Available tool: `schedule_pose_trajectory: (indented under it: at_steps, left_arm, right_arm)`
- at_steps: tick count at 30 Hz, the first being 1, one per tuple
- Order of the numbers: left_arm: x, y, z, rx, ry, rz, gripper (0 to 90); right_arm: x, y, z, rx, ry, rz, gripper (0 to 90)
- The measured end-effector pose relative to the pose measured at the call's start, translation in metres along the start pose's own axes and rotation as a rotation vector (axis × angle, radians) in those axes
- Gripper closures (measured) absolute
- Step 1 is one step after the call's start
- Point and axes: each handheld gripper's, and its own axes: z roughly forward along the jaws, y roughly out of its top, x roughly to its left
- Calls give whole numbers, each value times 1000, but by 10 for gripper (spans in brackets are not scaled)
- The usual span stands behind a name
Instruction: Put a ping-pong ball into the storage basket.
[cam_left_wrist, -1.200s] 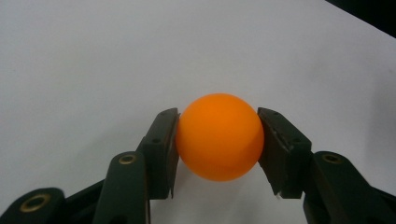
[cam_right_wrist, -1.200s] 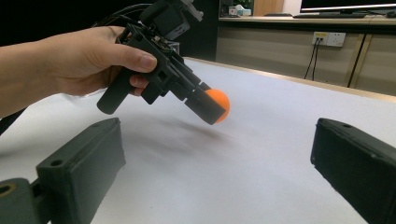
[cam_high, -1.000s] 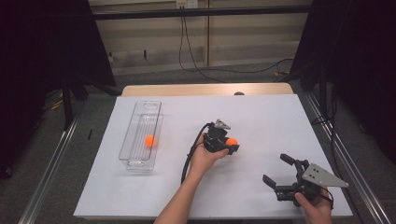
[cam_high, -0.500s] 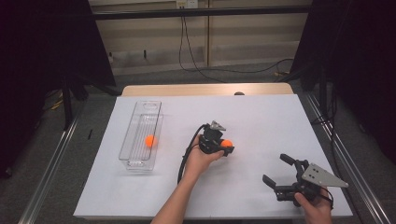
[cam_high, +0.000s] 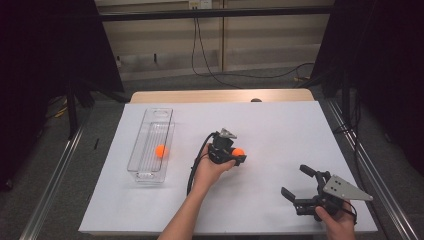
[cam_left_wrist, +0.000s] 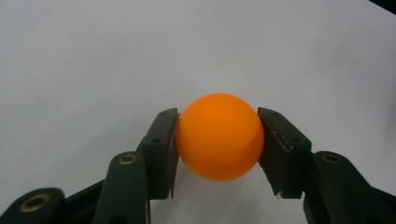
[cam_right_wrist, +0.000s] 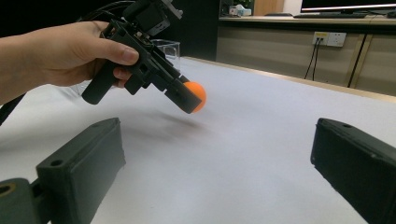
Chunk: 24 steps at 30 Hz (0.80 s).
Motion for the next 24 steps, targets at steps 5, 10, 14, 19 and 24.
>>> schedule_pose_trajectory:
  at_steps: [5, 10, 14, 19, 24]
  left_arm:
    - [2, 2, -6, -1, 6, 3, 509]
    - [3, 2, -14, -5, 2, -7, 509]
    - [5, 2, -21, -19, -2, -9, 509]
    - [7, 1, -25, -23, -5, -19, 510]
    - [10, -1, -28, -31, -13, -37, 509]
  right_arm:
    - [0, 0, 0, 1, 0, -1, 22]
    - [0, 0, 0, 1, 0, -2, 22]
    - [0, 0, 0, 1, 0, -3, 22]
    - [0, 0, 0, 1, 2, -4, 22]
    - [1, 0, 0, 1, 2, -11, 22]
